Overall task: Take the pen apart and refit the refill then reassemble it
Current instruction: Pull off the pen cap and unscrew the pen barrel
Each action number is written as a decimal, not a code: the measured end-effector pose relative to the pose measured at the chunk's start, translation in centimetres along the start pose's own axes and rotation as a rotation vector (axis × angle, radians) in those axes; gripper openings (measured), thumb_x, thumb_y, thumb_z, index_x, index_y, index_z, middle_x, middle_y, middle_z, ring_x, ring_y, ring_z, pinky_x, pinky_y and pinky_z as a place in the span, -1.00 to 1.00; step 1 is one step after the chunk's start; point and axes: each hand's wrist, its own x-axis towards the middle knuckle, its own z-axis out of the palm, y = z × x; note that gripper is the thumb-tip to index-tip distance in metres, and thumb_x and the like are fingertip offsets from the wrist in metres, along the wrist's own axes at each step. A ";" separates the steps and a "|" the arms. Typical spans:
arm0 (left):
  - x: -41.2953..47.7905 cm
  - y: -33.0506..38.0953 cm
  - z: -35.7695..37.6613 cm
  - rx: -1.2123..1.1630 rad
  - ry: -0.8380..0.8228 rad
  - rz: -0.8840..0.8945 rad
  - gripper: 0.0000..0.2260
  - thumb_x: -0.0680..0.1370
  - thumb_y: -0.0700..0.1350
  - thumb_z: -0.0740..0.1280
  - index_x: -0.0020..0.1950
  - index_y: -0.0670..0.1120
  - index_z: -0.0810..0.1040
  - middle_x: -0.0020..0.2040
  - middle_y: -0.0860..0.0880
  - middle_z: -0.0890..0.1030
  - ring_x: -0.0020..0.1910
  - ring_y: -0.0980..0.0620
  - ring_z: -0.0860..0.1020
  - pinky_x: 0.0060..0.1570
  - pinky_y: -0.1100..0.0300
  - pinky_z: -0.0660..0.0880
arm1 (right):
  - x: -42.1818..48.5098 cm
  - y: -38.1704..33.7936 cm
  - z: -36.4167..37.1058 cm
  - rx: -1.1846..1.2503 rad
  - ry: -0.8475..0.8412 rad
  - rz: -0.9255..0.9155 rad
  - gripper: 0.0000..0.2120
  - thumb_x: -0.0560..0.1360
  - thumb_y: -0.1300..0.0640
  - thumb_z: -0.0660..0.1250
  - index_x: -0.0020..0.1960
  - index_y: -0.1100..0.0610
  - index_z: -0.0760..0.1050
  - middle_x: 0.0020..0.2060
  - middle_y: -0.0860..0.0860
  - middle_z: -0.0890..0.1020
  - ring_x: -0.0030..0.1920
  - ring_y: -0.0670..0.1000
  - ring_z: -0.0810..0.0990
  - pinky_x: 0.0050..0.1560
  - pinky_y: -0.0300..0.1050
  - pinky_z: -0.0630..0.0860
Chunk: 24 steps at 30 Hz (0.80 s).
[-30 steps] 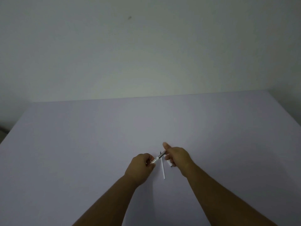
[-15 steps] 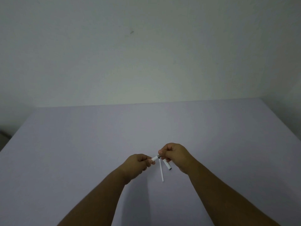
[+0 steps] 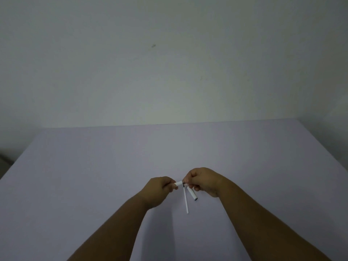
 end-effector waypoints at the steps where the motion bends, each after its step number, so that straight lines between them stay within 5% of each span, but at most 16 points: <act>1: 0.0 -0.1 -0.2 -0.081 -0.023 -0.047 -0.78 0.59 -0.06 0.19 0.00 -0.04 0.63 -0.19 0.04 0.56 -0.29 0.13 0.42 -0.28 0.32 0.35 | 0.1 0.0 0.1 -0.011 0.003 -0.025 -0.82 0.46 0.34 0.29 -0.25 0.15 0.57 -0.26 0.07 0.61 -0.30 -0.06 0.50 -0.29 -0.27 0.45; 4: 0.0 -0.2 -0.6 -0.133 -0.038 -0.081 -0.79 0.58 -0.06 0.21 -0.01 -0.01 0.64 -0.20 0.07 0.56 -0.23 0.09 0.45 -0.24 0.31 0.38 | 0.2 -0.3 0.2 0.019 -0.013 -0.061 -0.85 0.43 0.35 0.33 -0.24 0.15 0.58 -0.27 0.08 0.62 -0.24 -0.02 0.53 -0.24 -0.23 0.48; 8: 0.1 0.0 -1.2 -0.059 0.012 -0.043 -0.80 0.58 -0.06 0.21 -0.01 -0.02 0.62 -0.23 0.07 0.54 -0.33 0.14 0.41 -0.34 0.33 0.33 | 0.5 -0.2 0.0 0.057 0.031 0.026 -0.82 0.50 0.09 0.33 -0.17 0.19 0.59 -0.33 0.09 0.62 -0.36 -0.03 0.51 -0.31 -0.23 0.51; 14: 0.0 0.4 -1.4 -0.013 0.018 -0.002 -0.79 0.59 -0.07 0.20 0.03 -0.09 0.61 -0.22 0.02 0.53 -0.35 0.15 0.38 -0.32 0.31 0.32 | 0.5 0.0 -0.2 0.075 0.010 -0.073 -0.88 0.42 0.34 0.37 -0.20 0.14 0.55 -0.26 0.08 0.61 -0.19 0.05 0.56 -0.18 -0.21 0.54; 16: -0.1 0.5 -1.4 0.005 0.022 0.011 -0.79 0.59 -0.07 0.20 0.03 -0.09 0.61 -0.20 0.00 0.54 -0.34 0.14 0.39 -0.31 0.31 0.32 | 0.3 -0.1 -0.2 0.106 -0.001 -0.026 -0.95 0.45 0.20 0.39 -0.19 0.16 0.56 -0.28 0.08 0.63 -0.25 0.02 0.55 -0.22 -0.21 0.54; 18: -0.2 0.6 -1.4 0.012 0.028 0.014 -0.79 0.59 -0.08 0.20 0.02 -0.09 0.61 -0.20 -0.01 0.54 -0.35 0.14 0.38 -0.33 0.31 0.31 | 0.4 -0.1 -0.2 0.052 0.028 0.010 -0.82 0.48 0.06 0.36 -0.19 0.17 0.58 -0.32 0.07 0.64 -0.35 -0.04 0.54 -0.31 -0.24 0.54; 22: -0.3 0.9 -1.5 0.030 0.029 0.017 -0.80 0.59 -0.08 0.20 0.03 -0.08 0.61 -0.25 0.03 0.50 -0.35 0.15 0.36 -0.33 0.31 0.30 | 0.4 -0.1 -0.1 0.042 0.028 -0.070 -0.89 0.43 0.32 0.36 -0.20 0.13 0.54 -0.26 0.07 0.60 -0.22 0.02 0.56 -0.21 -0.22 0.52; 24: -0.4 1.1 -1.5 0.044 0.036 0.026 -0.79 0.59 -0.08 0.19 0.03 -0.08 0.60 -0.23 0.02 0.51 -0.33 0.13 0.37 -0.31 0.30 0.30 | 0.1 -0.3 -0.1 0.090 0.002 -0.042 -0.94 0.42 0.28 0.40 -0.14 0.15 0.56 -0.27 0.06 0.60 -0.23 0.02 0.56 -0.20 -0.20 0.53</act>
